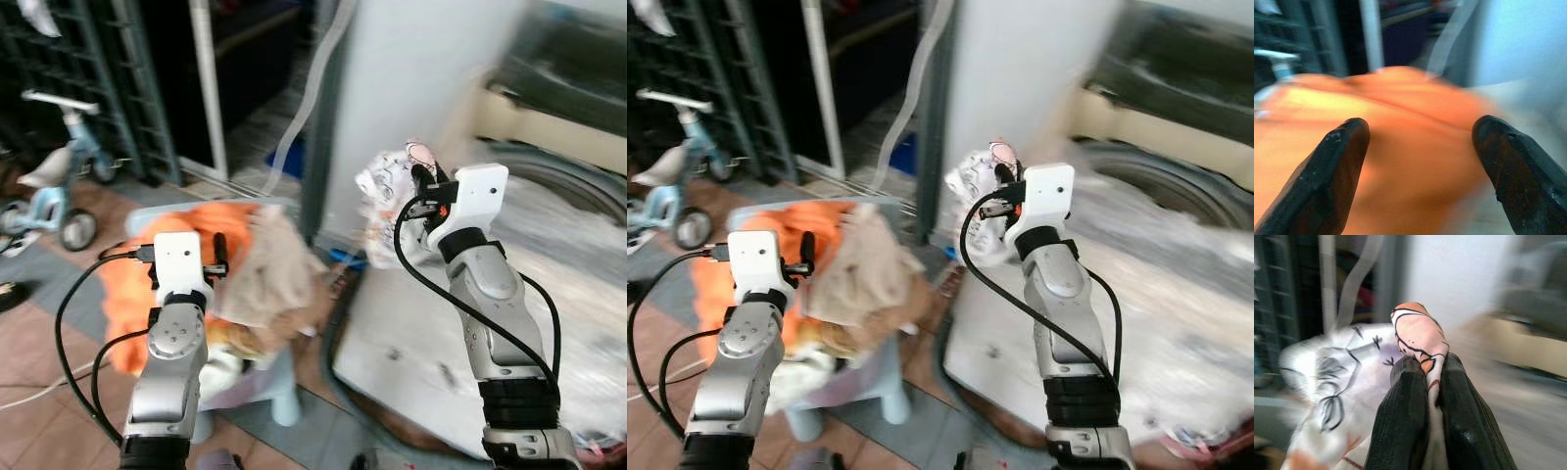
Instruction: Clothes washing
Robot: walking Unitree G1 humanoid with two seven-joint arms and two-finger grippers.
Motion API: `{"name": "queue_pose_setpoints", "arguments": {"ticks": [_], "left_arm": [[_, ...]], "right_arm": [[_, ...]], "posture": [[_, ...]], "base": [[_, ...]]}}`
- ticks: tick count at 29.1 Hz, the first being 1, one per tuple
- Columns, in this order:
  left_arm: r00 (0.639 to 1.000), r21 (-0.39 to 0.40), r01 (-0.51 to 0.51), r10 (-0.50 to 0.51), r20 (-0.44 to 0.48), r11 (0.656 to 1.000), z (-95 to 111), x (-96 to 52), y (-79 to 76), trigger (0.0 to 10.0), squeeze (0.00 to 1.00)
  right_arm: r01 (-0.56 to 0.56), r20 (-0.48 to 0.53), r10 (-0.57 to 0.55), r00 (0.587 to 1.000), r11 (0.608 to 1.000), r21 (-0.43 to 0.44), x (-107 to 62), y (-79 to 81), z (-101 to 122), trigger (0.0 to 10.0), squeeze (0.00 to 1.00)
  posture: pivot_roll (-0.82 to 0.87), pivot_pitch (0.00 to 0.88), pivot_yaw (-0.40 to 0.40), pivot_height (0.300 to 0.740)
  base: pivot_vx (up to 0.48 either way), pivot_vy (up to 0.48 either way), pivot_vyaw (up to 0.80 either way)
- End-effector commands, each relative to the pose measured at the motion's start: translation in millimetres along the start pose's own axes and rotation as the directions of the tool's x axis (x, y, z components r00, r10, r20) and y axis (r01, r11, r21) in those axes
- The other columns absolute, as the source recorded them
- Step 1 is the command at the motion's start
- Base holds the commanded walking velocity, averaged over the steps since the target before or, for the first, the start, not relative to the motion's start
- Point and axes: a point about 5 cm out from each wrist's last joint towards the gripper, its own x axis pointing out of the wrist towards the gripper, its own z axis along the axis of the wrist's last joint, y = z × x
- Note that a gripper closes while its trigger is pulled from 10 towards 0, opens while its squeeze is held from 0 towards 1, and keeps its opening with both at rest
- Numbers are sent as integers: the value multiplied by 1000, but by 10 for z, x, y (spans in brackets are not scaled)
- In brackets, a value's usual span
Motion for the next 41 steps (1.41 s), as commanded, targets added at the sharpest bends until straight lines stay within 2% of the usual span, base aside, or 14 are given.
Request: {"name": "queue_pose_setpoints", "arguments": {"ticks": [1, 6, 9, 17, 27, 33, 35, 37, 38, 41], "left_arm": [[1000, 16, -3, 3, -1, 1000, 3, 6, 24, 10000, 0], [1000, 16, -2, 2, -1, 1000, 2, 10, 27, 10000, 0], [1000, -5, -4, 4, 11, 1000, 10, 10, 25, 10000, 0], [1000, 4, -9, 9, 30, 1000, 38, 12, 56, 10000, 0], [999, 13, -13, 13, 35, 1000, 36, -2, 83, 10000, 0], [999, 13, -13, 12, 35, 1000, 31, -3, 87, 10000, 0], [999, 13, -12, 12, 35, 1000, 31, 0, 90, 10000, 0], [999, 13, -6, 6, 32, 1000, 24, 3, 81, 10000, 0], [999, 14, 2, -2, 34, 1000, 27, 12, 59, 10000, 0], [999, 13, 3, -4, 38, 1000, 41, 26, 40, 10000, 0]], "right_arm": [[-7, 34, 7, 999, 1000, 4, 34, 38, 75, 10000, 0], [-3, 34, 3, 999, 1000, 6, 36, 39, 73, 10000, 0], [-4, 33, 4, 999, 1000, 8, 34, 40, 64, 10000, 0], [-20, 32, 20, 999, 1000, 12, 42, 71, 55, 10000, 0], [-87, 56, 90, 994, 995, -45, 110, 126, 106, 10000, 0], [-90, 93, 98, 991, 992, -85, 228, 65, 205, 10000, 0], [-89, 104, 96, 990, 993, -73, 268, 69, 228, 10000, 0], [-83, 131, 89, 987, 995, -55, 369, 109, 301, 10000, 0], [-85, 181, 94, 979, 995, -58, 499, 183, 439, 10000, 0], [-78, 228, 90, 970, 995, -62, 623, 226, 586, 10000, 0]], "posture": [[-42, 0, -24, 740], [-43, 0, -23, 740], [-43, 0, -23, 740], [-41, 0, -21, 740], [-35, 0, -21, 740], [-33, 0, -23, 740], [-40, 0, -19, 740], [-45, 0, -16, 740], [-41, 0, -16, 740], [-31, 0, -16, 740]], "base": [[0, -255, -481], [0, -253, -370], [0, 0, 0], [0, 0, 0], [77, 0, 0], [275, 0, 0], [285, 0, 0], [281, 0, 0], [277, 0, 0], [277, 0, 0]]}}
